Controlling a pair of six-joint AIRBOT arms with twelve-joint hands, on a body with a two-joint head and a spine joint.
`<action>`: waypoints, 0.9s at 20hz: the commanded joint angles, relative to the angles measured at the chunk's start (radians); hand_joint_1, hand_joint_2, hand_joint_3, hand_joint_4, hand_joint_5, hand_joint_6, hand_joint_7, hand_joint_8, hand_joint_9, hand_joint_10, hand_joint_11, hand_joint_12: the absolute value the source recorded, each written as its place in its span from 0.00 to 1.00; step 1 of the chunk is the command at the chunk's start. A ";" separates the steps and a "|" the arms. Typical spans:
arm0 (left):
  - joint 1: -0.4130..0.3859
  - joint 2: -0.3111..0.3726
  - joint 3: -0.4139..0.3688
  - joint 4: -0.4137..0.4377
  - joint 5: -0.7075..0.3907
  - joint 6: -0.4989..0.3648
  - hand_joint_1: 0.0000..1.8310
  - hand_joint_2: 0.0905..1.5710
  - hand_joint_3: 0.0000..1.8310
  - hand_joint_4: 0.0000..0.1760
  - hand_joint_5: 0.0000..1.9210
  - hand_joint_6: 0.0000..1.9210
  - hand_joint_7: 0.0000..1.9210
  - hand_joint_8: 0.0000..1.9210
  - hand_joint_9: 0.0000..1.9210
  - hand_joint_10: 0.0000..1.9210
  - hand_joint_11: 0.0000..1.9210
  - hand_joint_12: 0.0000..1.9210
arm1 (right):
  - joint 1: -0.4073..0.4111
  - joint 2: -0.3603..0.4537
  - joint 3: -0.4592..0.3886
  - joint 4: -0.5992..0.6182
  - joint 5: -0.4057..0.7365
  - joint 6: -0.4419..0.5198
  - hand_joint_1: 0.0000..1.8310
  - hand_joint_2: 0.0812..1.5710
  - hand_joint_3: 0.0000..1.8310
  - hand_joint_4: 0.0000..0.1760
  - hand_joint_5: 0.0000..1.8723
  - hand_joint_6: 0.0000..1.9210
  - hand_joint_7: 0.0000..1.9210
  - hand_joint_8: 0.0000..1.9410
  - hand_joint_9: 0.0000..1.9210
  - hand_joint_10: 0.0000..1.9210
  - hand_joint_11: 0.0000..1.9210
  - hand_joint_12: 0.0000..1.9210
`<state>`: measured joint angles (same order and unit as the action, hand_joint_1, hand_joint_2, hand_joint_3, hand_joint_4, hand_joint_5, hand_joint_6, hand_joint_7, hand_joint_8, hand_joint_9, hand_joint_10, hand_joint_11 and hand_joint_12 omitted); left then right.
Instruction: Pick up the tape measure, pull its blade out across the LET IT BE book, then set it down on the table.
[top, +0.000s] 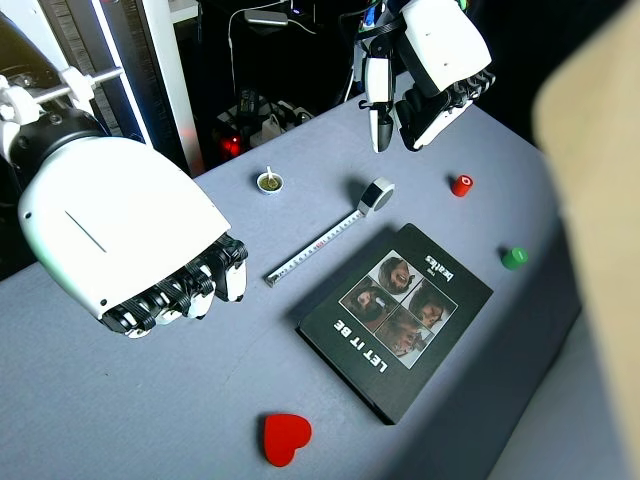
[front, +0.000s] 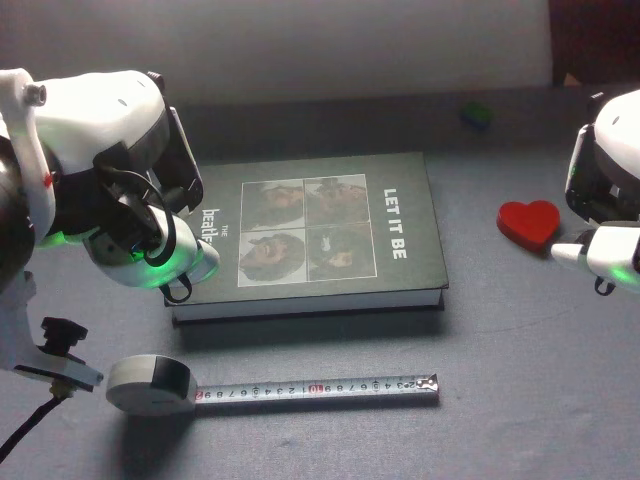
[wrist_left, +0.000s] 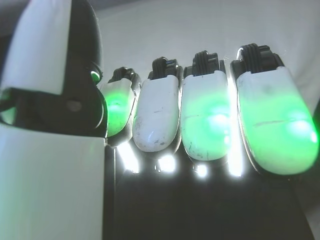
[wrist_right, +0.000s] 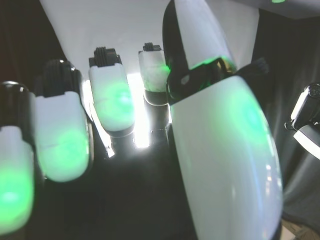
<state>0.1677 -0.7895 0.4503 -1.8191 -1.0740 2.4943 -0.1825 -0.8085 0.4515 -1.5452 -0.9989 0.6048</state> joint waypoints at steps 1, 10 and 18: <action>-0.014 0.001 0.000 0.083 -0.003 0.002 0.04 0.67 0.06 0.38 0.07 0.03 0.07 0.03 0.07 0.04 0.00 0.31 | 0.005 0.003 -0.002 -0.087 -0.014 0.002 0.00 0.65 0.07 0.35 0.00 0.00 0.00 0.00 0.00 0.00 0.00 0.06; -0.018 0.001 -0.005 0.082 -0.003 0.006 0.05 0.70 0.00 0.38 0.09 0.00 0.09 0.00 0.09 0.01 0.00 0.27 | 0.014 0.003 -0.010 -0.087 0.009 -0.002 0.00 0.69 0.00 0.31 0.00 0.00 0.00 0.00 0.00 0.00 0.00 0.08; -0.034 0.019 0.056 0.079 0.104 0.073 0.07 0.68 0.00 0.13 0.06 0.00 0.07 0.00 0.07 0.00 0.00 0.22 | -0.026 0.007 -0.020 -0.188 0.021 0.098 0.00 0.69 0.00 0.30 0.00 0.00 0.00 0.00 0.00 0.00 0.00 0.06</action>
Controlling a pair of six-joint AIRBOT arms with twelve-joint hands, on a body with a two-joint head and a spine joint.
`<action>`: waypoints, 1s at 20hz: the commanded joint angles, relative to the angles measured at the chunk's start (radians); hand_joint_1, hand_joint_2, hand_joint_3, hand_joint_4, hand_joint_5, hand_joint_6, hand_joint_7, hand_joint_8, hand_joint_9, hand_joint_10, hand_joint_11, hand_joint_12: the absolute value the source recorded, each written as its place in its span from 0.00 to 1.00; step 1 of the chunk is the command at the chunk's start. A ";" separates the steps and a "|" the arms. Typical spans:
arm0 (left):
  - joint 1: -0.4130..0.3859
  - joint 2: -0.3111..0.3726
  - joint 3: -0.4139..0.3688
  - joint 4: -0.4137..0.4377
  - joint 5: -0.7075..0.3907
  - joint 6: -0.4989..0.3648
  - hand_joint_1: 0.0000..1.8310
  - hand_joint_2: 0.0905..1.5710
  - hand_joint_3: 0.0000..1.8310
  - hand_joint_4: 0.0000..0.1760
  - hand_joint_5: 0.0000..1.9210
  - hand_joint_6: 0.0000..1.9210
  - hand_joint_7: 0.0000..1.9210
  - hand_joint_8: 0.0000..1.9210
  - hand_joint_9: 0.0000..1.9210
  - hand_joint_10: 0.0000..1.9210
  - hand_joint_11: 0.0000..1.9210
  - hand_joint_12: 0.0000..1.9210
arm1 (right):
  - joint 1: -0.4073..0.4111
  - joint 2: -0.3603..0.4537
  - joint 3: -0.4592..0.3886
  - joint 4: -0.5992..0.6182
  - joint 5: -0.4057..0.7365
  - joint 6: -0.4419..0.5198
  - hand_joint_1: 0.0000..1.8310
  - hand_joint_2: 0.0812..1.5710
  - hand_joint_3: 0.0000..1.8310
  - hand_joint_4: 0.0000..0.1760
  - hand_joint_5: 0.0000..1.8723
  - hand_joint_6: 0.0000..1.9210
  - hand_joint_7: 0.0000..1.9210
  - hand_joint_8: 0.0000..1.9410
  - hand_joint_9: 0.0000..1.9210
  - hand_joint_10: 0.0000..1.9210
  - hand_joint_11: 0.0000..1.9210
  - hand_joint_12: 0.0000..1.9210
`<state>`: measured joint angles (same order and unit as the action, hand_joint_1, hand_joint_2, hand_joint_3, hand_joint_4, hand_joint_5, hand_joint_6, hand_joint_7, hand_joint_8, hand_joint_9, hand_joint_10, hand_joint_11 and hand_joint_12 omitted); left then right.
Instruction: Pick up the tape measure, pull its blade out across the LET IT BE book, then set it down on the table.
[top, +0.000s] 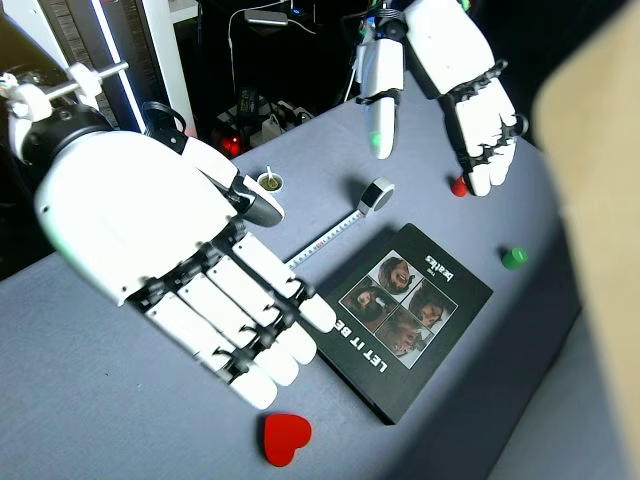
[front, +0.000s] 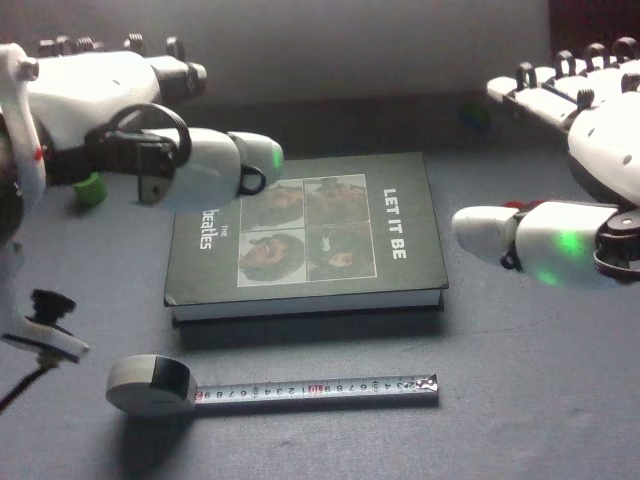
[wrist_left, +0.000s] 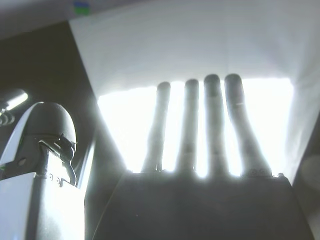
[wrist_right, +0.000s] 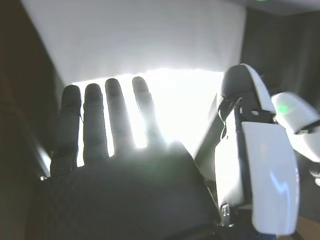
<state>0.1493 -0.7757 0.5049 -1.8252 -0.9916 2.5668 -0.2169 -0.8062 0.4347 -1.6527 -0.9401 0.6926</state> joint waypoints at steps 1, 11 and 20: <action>-0.021 0.009 0.009 0.079 0.024 0.008 0.10 0.66 0.00 0.03 0.06 0.00 0.07 0.00 0.07 0.00 0.00 0.23 | 0.006 0.004 -0.005 -0.080 -0.040 0.024 0.00 0.69 0.00 0.30 0.00 0.00 0.00 0.00 0.00 0.00 0.00 0.06; 0.135 0.106 0.164 0.647 0.457 -0.678 0.47 0.65 0.00 0.00 0.12 0.00 0.14 0.00 0.13 0.00 0.00 0.34 | -0.031 -0.004 -0.037 -0.122 -0.052 -0.015 0.00 0.70 0.00 0.30 0.00 0.00 0.00 0.00 0.00 0.00 0.00 0.10; 0.411 0.235 0.134 1.396 0.514 -1.497 0.53 0.69 0.00 0.00 0.21 0.01 0.24 0.00 0.23 0.00 0.07 0.40 | -0.033 -0.004 -0.036 -0.122 -0.073 -0.005 0.00 0.70 0.00 0.28 0.00 0.00 0.00 0.00 0.00 0.00 0.00 0.15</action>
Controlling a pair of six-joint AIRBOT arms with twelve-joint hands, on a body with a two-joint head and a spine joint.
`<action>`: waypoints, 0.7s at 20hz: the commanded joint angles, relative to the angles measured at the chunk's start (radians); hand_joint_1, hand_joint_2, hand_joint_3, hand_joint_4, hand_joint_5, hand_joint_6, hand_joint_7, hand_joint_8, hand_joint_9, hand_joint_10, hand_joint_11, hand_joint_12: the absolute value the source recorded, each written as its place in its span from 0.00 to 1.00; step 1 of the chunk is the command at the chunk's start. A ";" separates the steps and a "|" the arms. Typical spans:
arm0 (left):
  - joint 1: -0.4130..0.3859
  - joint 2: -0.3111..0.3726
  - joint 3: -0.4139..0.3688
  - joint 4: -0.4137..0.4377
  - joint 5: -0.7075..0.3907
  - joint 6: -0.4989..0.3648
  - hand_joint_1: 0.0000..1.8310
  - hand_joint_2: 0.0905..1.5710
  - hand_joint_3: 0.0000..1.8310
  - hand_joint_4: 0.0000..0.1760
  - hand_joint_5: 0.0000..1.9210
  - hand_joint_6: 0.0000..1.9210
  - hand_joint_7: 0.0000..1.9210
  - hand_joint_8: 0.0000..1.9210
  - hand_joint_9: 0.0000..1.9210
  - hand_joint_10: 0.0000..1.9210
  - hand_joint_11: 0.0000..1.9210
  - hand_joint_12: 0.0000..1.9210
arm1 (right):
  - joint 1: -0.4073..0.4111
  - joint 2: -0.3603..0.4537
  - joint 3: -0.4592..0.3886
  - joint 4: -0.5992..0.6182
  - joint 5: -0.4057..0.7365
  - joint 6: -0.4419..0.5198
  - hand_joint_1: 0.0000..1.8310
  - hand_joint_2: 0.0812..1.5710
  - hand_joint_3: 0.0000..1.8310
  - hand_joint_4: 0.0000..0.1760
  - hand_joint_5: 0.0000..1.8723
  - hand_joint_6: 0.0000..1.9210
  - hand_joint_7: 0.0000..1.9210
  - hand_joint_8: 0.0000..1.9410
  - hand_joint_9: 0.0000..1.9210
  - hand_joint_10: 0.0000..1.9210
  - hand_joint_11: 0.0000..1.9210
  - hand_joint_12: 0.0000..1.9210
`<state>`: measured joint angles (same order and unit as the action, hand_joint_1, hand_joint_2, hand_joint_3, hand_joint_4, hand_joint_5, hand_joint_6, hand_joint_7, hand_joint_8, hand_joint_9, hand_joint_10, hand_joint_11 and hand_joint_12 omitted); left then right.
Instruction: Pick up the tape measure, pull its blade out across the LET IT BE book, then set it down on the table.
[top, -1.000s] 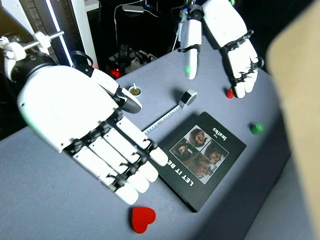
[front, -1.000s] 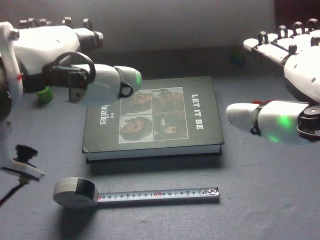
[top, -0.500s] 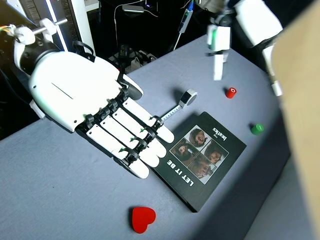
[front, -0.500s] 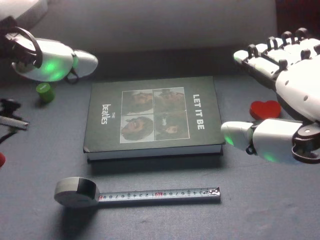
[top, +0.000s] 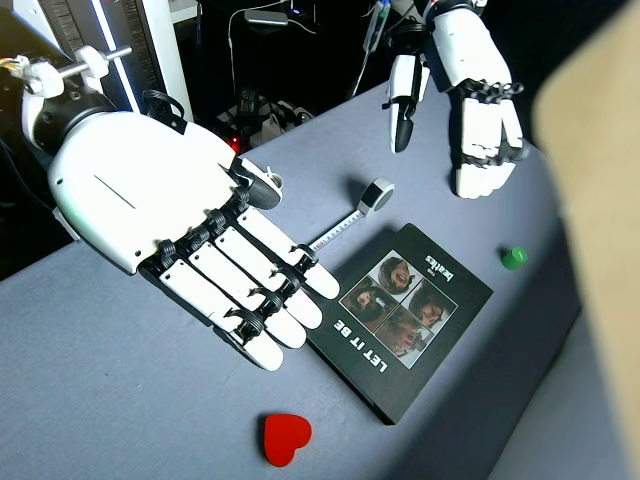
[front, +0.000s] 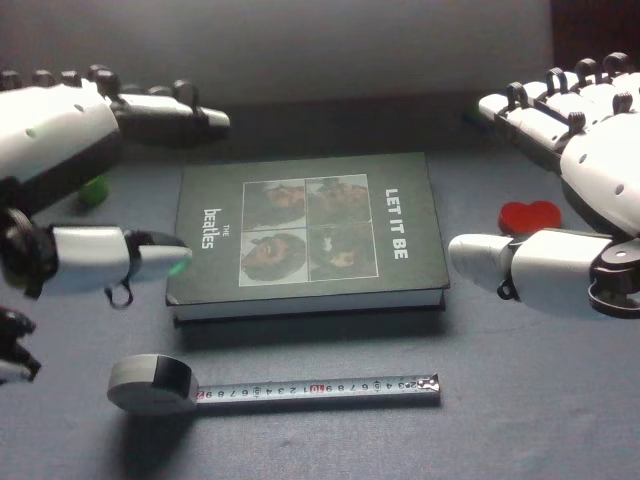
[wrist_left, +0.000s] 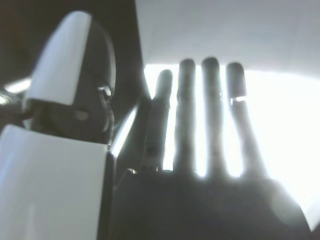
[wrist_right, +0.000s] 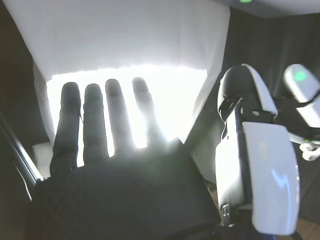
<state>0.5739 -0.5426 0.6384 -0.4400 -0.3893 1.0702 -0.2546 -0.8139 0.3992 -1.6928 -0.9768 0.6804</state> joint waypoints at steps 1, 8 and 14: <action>0.011 0.011 -0.003 0.051 -0.089 -0.058 0.53 0.70 0.00 0.00 0.21 0.01 0.24 0.00 0.23 0.00 0.07 0.40 | 0.005 0.004 -0.001 -0.082 -0.036 0.007 0.00 0.71 0.00 0.28 0.00 0.00 0.00 0.00 0.00 0.00 0.00 0.15; 0.176 -0.007 0.036 0.261 -0.132 -0.299 0.53 0.71 0.00 0.00 0.25 0.01 0.27 0.01 0.25 0.00 0.09 0.39 | 0.005 0.003 -0.001 -0.095 -0.046 0.014 0.01 0.70 0.00 0.28 0.00 0.00 0.00 0.00 0.00 0.00 0.00 0.17; 0.350 -0.090 0.106 0.288 -0.307 -0.432 0.52 0.72 0.00 0.00 0.26 0.00 0.28 0.01 0.26 0.00 0.08 0.39 | 0.006 0.003 -0.001 -0.104 -0.051 0.019 0.02 0.70 0.00 0.28 0.00 0.00 0.00 0.00 0.01 0.00 0.00 0.20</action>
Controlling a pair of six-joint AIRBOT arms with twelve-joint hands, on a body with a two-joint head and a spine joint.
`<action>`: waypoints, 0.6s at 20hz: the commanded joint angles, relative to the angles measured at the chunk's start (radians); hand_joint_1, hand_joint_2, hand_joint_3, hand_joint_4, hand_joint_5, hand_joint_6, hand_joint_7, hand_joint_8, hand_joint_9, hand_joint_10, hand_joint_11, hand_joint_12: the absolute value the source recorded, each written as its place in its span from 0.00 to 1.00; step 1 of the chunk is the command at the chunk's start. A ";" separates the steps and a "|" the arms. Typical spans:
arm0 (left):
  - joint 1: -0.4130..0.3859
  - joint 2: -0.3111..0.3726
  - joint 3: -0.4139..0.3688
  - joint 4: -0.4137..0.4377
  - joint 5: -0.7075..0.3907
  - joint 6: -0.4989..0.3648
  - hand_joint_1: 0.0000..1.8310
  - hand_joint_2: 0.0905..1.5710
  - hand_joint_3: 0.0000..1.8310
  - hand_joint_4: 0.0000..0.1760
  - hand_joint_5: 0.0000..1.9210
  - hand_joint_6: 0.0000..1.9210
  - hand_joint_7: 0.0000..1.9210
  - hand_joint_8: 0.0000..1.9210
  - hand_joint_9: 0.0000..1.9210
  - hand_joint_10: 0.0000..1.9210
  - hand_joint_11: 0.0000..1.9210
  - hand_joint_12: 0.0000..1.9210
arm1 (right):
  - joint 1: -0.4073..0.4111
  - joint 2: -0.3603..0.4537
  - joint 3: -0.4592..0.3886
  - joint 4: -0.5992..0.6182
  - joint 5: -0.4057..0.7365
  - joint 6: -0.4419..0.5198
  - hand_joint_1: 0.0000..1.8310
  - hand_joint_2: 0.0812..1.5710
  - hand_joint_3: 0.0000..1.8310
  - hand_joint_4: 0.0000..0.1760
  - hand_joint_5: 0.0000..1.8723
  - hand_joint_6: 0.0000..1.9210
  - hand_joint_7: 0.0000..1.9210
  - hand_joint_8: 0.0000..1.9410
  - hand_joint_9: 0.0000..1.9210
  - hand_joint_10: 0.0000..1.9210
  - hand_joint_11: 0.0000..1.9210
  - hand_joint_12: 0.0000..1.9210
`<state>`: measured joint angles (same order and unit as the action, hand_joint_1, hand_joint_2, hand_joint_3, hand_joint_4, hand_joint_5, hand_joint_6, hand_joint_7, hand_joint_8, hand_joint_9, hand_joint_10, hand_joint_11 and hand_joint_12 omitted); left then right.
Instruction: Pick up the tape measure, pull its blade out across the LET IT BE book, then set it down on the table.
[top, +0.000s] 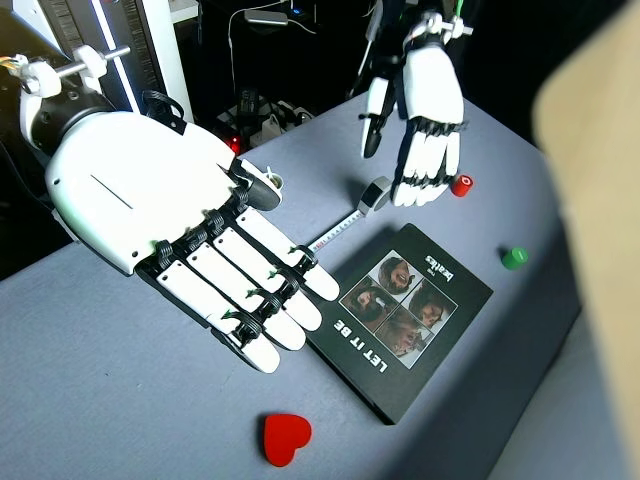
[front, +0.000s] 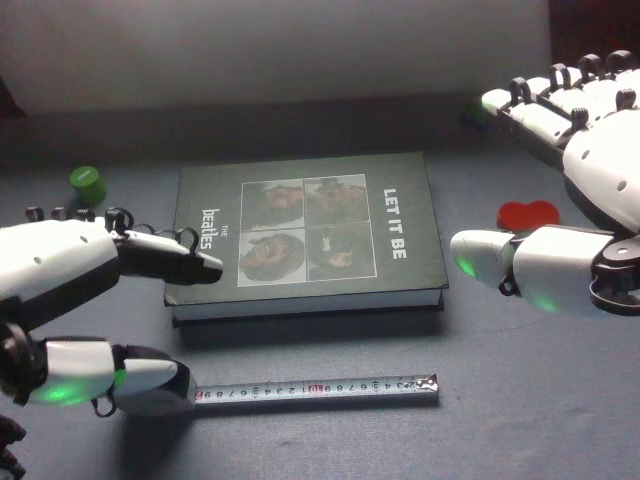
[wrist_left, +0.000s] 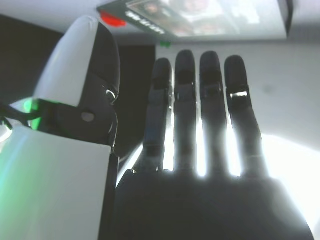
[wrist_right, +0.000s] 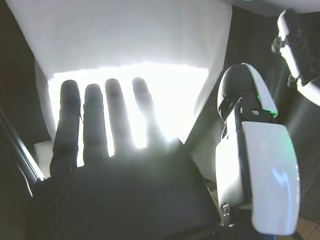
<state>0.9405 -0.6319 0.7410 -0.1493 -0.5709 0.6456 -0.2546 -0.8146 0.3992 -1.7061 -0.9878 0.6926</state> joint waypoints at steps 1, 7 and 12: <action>0.001 -0.005 0.009 0.006 -0.127 -0.008 0.52 0.72 0.00 0.00 0.26 0.01 0.28 0.01 0.26 0.01 0.09 0.39 | 0.006 0.004 -0.001 -0.093 -0.040 0.007 0.02 0.70 0.00 0.28 0.00 0.00 0.00 0.00 0.01 0.00 0.00 0.20; 0.063 -0.022 0.035 0.055 -0.164 -0.054 0.53 0.72 0.00 0.00 0.27 0.00 0.28 0.00 0.27 0.00 0.10 0.40 | 0.006 0.004 -0.001 -0.104 -0.050 0.015 0.03 0.70 0.00 0.26 0.00 0.00 0.01 0.00 0.02 0.00 0.00 0.23; 0.117 -0.046 0.064 0.056 -0.211 -0.067 0.54 0.72 0.00 0.00 0.26 0.00 0.29 0.01 0.27 0.00 0.09 0.39 | 0.006 0.004 -0.001 -0.114 -0.055 0.021 0.03 0.70 0.00 0.26 0.00 0.00 0.02 0.00 0.02 0.00 0.00 0.22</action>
<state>1.0668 -0.6773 0.8055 -0.0933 -0.6678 0.5846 -0.2546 -0.8146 0.3996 -1.7248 -1.0000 0.7067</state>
